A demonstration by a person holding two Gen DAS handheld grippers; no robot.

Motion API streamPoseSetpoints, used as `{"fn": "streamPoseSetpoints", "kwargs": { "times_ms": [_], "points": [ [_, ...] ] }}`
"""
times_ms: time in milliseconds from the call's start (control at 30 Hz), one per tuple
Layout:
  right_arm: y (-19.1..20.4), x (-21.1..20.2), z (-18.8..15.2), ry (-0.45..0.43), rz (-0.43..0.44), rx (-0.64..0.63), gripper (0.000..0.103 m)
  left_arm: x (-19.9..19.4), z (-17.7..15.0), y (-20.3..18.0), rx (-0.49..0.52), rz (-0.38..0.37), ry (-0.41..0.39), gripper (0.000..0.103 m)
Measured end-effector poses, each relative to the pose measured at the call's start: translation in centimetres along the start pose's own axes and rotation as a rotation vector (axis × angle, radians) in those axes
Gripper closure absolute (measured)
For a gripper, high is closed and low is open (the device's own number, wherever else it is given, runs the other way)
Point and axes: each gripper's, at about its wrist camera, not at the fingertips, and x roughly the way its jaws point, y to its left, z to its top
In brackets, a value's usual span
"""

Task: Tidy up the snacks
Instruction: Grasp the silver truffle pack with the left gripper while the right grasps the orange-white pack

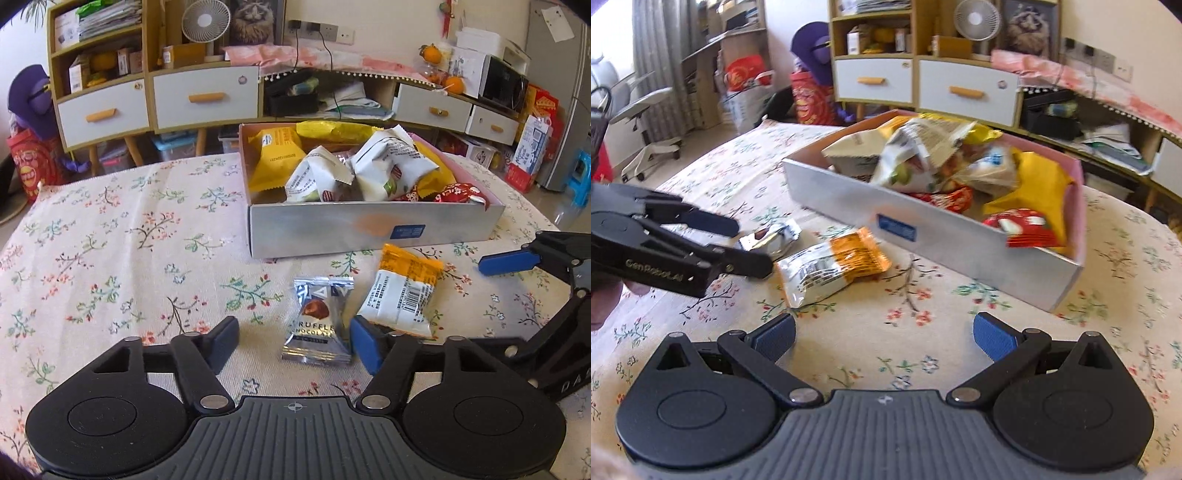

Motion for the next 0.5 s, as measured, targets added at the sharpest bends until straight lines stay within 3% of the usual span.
{"fn": "streamPoseSetpoints", "kwargs": {
  "times_ms": [233, 500],
  "points": [
    [1.0, 0.7, 0.5, -0.015, 0.018, -0.032, 0.0, 0.4, 0.6, 0.1, -0.001, 0.055, -0.003, 0.074],
    [2.2, 1.6, 1.0, -0.03, 0.021, -0.075, 0.0, 0.5, 1.0, 0.8, -0.05, 0.081, 0.001, 0.079]
  ]
}}
